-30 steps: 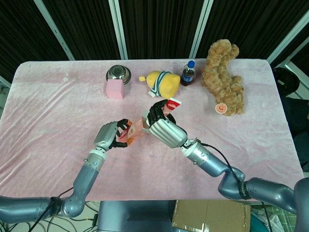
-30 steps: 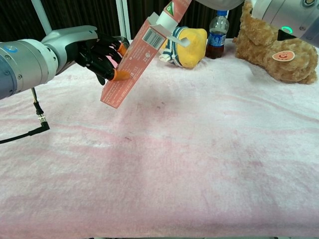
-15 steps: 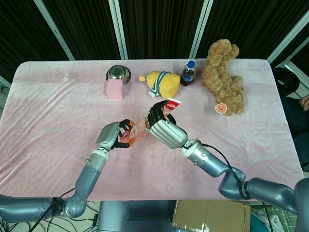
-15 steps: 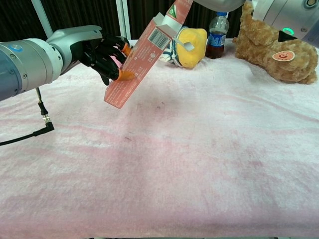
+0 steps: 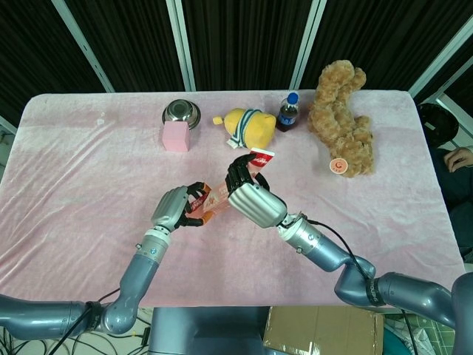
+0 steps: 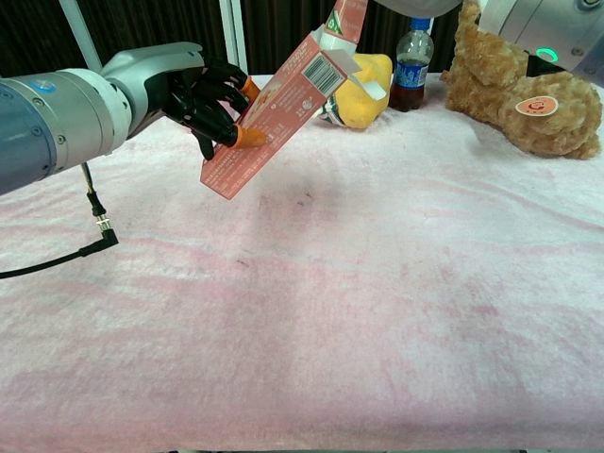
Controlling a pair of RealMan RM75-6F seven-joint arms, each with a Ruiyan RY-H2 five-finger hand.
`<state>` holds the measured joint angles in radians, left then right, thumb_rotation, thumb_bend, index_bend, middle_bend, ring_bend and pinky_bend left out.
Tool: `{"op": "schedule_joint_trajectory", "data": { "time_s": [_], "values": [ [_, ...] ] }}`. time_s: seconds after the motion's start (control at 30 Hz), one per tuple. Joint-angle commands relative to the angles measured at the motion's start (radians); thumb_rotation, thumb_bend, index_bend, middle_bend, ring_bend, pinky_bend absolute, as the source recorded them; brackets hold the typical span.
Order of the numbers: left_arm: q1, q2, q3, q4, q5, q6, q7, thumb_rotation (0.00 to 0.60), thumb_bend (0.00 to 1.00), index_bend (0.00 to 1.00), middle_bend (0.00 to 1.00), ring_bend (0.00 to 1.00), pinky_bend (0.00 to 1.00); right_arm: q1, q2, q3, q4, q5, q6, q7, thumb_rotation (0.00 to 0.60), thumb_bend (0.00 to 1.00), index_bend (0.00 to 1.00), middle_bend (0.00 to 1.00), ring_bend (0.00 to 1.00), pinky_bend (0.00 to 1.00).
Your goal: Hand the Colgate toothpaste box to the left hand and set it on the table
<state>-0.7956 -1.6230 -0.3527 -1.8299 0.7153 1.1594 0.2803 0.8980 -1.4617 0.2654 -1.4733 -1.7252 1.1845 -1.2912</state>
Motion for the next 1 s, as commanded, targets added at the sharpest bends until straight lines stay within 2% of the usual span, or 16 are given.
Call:
{"op": "schedule_joint_trajectory", "data": {
  "time_s": [0.03,0.57,0.6,0.8,1.0],
  "values": [
    [0.002,-0.001,0.003,0.009,0.013,0.003,-0.004,0.6,0.41,0.46,0.45,0.37,0.5,-0.001,-0.002,0.005,-0.003,0.007,0.002,0.0,0.6,0.33,0.62,0.47,0.41,0.45],
    [0.019,-0.035,0.012,0.059,0.113,0.021,-0.056,0.6,0.41,0.45,0.44,0.37,0.5,-0.005,-0.01,0.007,-0.022,0.023,0.001,-0.009,0.6,0.33,0.62,0.46,0.4,0.45],
    [0.019,-0.036,0.011,0.06,0.116,0.021,-0.058,0.6,0.41,0.45,0.44,0.37,0.5,-0.005,-0.01,0.006,-0.023,0.023,0.001,-0.008,0.6,0.33,0.59,0.44,0.37,0.44],
    [0.023,-0.062,0.002,0.078,0.157,0.041,-0.083,0.6,0.4,0.45,0.44,0.37,0.5,-0.004,-0.002,-0.001,-0.029,0.011,-0.001,0.001,0.6,0.31,0.27,0.21,0.19,0.39],
    [0.025,-0.083,-0.003,0.093,0.182,0.053,-0.095,0.6,0.4,0.44,0.44,0.36,0.49,-0.002,0.001,0.005,-0.028,0.004,0.005,0.001,0.6,0.27,0.09,0.08,0.06,0.32]
  ]
}}
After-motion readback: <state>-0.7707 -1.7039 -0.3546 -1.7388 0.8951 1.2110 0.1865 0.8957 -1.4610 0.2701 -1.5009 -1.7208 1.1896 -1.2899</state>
